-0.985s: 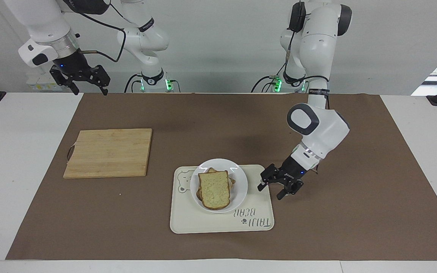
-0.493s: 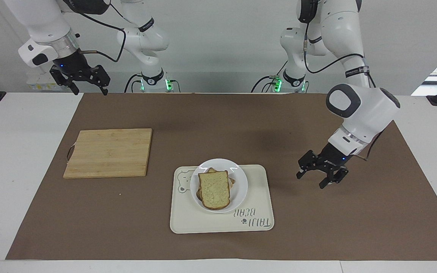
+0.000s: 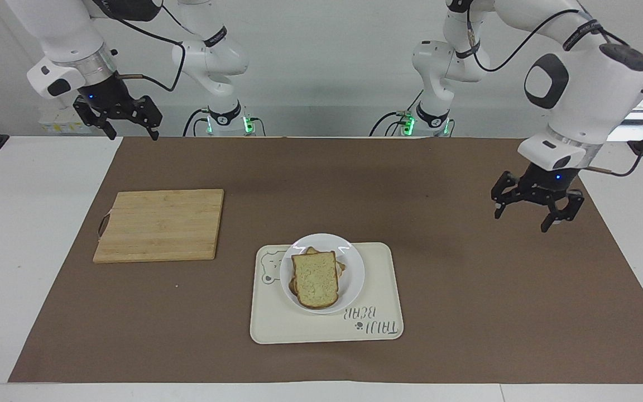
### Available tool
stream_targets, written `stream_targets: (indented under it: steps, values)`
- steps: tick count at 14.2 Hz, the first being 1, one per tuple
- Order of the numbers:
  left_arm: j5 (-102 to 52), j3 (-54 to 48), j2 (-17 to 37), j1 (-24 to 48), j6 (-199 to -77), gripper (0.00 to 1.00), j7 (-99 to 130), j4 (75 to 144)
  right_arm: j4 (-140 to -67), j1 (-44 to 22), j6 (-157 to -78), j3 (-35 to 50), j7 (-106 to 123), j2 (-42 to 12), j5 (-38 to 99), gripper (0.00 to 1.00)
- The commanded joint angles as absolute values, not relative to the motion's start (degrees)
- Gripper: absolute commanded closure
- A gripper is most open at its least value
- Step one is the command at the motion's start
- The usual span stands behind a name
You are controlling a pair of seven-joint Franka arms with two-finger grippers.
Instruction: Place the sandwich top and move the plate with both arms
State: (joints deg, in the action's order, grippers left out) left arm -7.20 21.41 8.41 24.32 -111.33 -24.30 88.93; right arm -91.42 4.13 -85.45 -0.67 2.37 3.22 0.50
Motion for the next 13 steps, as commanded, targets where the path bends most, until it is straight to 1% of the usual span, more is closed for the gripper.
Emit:
stream_targets:
  steps: [1,4,6,10,12,13]
  values:
    - [-5.2,22.1,6.8,24.4,-107.9,0.00,-23.5,89.4,-90.7,4.7,-84.7,0.0,1.6,2.7,0.1,0.00]
    - [-5.2,22.1,6.2,24.3,-104.4,0.00,-23.3,89.5,-90.7,4.7,-84.7,0.0,1.6,2.7,0.1,0.00]
    - [-5.2,22.1,5.3,22.9,-101.3,0.00,-21.5,89.1,-90.7,4.7,-84.7,0.0,1.6,2.7,0.1,0.00]
    - [-4.8,22.7,4.0,22.9,-94.5,0.00,-19.3,88.2,-90.7,4.7,-84.7,0.0,1.6,2.7,0.1,0.00]
    - [-4.7,22.8,3.3,22.7,-91.2,0.00,-17.1,86.0,-90.7,4.7,-84.7,0.0,1.6,2.8,0.1,0.00]
    - [-4.7,22.3,3.3,20.7,-88.3,0.00,-17.1,84.3,-90.7,4.7,-84.7,0.0,1.6,2.7,0.1,0.00]
